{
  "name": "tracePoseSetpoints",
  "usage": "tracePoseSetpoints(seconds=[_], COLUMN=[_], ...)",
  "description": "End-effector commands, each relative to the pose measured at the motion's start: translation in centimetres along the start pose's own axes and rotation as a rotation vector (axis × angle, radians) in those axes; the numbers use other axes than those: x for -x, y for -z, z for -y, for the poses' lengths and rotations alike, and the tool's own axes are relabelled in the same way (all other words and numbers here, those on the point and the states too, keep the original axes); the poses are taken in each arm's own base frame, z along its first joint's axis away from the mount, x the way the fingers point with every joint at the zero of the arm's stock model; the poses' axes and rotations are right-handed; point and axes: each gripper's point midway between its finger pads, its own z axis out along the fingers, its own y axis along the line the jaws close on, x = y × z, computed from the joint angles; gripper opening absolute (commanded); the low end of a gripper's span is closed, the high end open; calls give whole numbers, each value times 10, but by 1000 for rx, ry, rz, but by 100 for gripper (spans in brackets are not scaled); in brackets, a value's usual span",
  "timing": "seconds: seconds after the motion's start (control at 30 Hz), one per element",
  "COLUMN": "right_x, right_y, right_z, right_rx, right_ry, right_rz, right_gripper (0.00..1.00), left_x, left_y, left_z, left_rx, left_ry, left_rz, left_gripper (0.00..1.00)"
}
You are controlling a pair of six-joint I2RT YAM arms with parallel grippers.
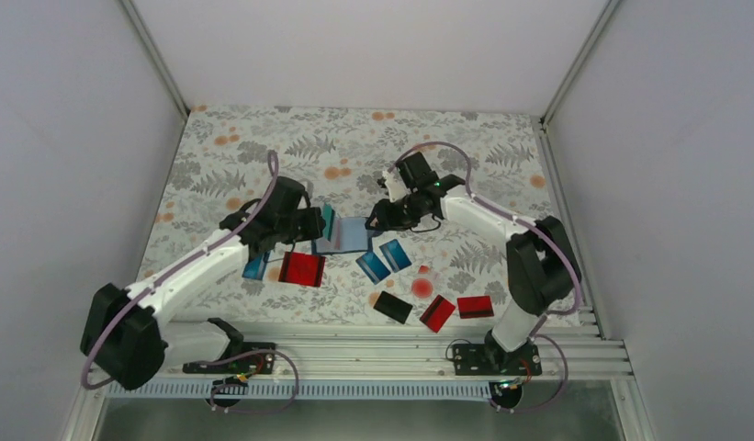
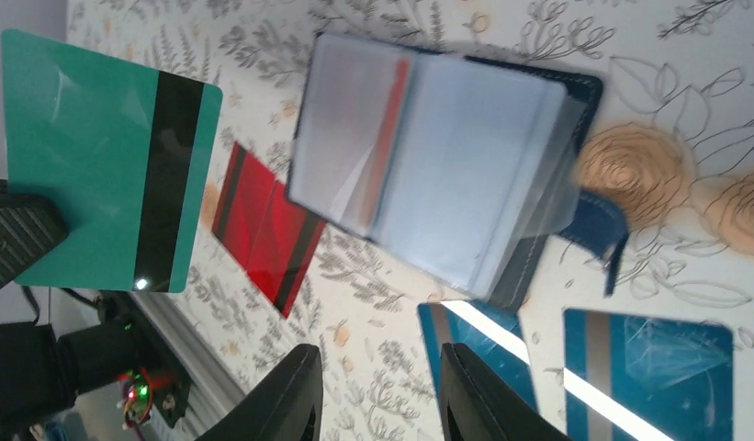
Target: Put the credit cards into the card holder
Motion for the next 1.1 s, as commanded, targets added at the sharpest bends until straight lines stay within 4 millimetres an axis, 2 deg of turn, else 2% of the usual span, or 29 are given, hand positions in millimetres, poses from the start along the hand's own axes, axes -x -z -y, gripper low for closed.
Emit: tracePoseSetpoints(seconds=[0.0, 0.17, 0.37, 0.5, 0.67, 1.07], right_x=[14, 29, 29, 28, 28, 32], right_y=[-9, -17, -34, -41, -39, -18], right_z=[19, 32, 43, 52, 63, 72], right_rx=[-44, -44, -2, -31, -97, -196], right_ry=[-49, -77, -99, -106, -104, -75], right_rz=[-29, -34, -76, -96, -94, -52], right_gripper=[34, 34, 35, 39, 46, 52], left_x=[7, 6, -1, -7, -8, -11], left_y=[-21, -44, -62, -72, -79, -84], left_z=[-5, -18, -32, -35, -39, -43], left_rx=[-60, -143, -192, -228, -233, -233], left_ry=[-46, -21, -31, -16, -9, 14], left_rz=[-51, -72, -126, -154, -170, -186], left_gripper=[2, 2, 2, 2, 2, 2])
